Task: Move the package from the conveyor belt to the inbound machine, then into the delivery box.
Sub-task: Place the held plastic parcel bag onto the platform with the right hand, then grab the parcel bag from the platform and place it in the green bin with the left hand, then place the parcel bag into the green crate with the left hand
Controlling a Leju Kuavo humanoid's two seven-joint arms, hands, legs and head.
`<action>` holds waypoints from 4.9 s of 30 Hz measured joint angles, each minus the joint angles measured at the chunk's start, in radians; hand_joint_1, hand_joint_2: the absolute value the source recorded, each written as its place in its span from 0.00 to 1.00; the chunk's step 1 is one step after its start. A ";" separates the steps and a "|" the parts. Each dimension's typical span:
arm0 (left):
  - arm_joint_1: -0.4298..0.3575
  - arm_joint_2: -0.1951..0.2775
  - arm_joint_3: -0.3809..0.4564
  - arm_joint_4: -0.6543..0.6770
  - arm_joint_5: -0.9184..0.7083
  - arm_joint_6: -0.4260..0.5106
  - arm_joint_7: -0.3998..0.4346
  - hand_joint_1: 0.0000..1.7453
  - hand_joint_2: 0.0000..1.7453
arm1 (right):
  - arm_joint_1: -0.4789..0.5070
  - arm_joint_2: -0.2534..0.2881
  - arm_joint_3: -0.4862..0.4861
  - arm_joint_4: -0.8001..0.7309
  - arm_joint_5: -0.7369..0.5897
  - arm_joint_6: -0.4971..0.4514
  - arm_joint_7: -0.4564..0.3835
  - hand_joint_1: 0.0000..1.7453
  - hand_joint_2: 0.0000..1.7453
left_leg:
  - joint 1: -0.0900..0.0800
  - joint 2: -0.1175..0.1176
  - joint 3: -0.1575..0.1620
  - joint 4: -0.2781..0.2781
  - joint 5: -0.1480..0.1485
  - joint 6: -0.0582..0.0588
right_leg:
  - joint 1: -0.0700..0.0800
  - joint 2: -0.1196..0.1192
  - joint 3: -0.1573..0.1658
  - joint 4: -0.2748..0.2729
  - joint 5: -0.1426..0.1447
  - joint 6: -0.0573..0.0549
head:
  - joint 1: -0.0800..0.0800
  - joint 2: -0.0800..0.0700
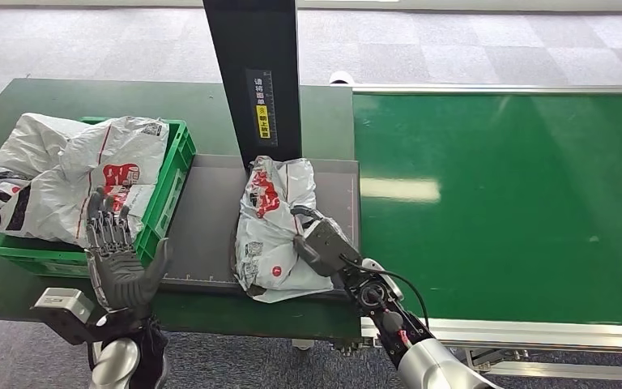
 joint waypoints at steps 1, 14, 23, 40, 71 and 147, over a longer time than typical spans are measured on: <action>-0.004 0.000 -0.002 0.008 0.000 -0.001 0.002 0.00 1.00 | -0.004 0.003 0.000 0.009 -0.012 0.016 -0.002 0.00 1.00 | 0.000 0.000 0.000 0.000 0.000 0.000 | 0.000 0.000 0.000 0.000 0.000 0.000 | 0.000 0.000; -0.048 0.004 -0.012 0.112 0.005 -0.083 0.039 0.00 1.00 | 0.006 -0.001 -0.097 -0.056 -0.226 0.174 -0.074 0.00 1.00 | 0.000 0.000 0.000 0.000 0.000 0.000 | 0.000 0.000 0.000 0.000 0.000 0.000 | 0.000 0.000; -0.046 0.004 -0.023 0.140 -0.091 -0.120 0.112 0.00 1.00 | 0.127 -0.058 -0.147 -0.288 -0.243 0.155 -0.048 0.00 1.00 | 0.000 0.000 -0.002 0.000 0.000 0.000 | 0.000 0.000 -0.002 0.000 0.000 0.000 | 0.000 0.000; -0.256 -0.002 -0.098 0.349 -0.887 0.086 0.513 0.00 1.00 | 0.296 -0.083 -0.223 -0.615 -0.112 0.037 0.008 0.00 1.00 | 0.000 0.000 -0.002 0.000 0.000 0.000 | 0.000 0.000 -0.002 0.000 0.000 0.000 | 0.000 0.000; -0.487 -0.049 -0.164 0.772 -0.949 -0.129 0.518 1.00 1.00 | 0.408 -0.040 -0.381 -0.713 -0.256 0.070 0.035 0.00 1.00 | 0.000 -0.001 0.002 0.000 0.001 0.000 | 0.000 -0.001 0.002 0.000 0.001 -0.001 | 0.000 0.000; -0.863 0.265 0.064 1.057 -1.579 0.409 0.827 0.00 1.00 | 0.438 -0.048 -0.379 -0.671 -0.241 0.117 -0.019 0.00 1.00 | 0.000 0.003 -0.006 0.000 0.004 -0.004 | 0.001 0.003 -0.009 0.004 0.003 -0.005 | 0.000 0.000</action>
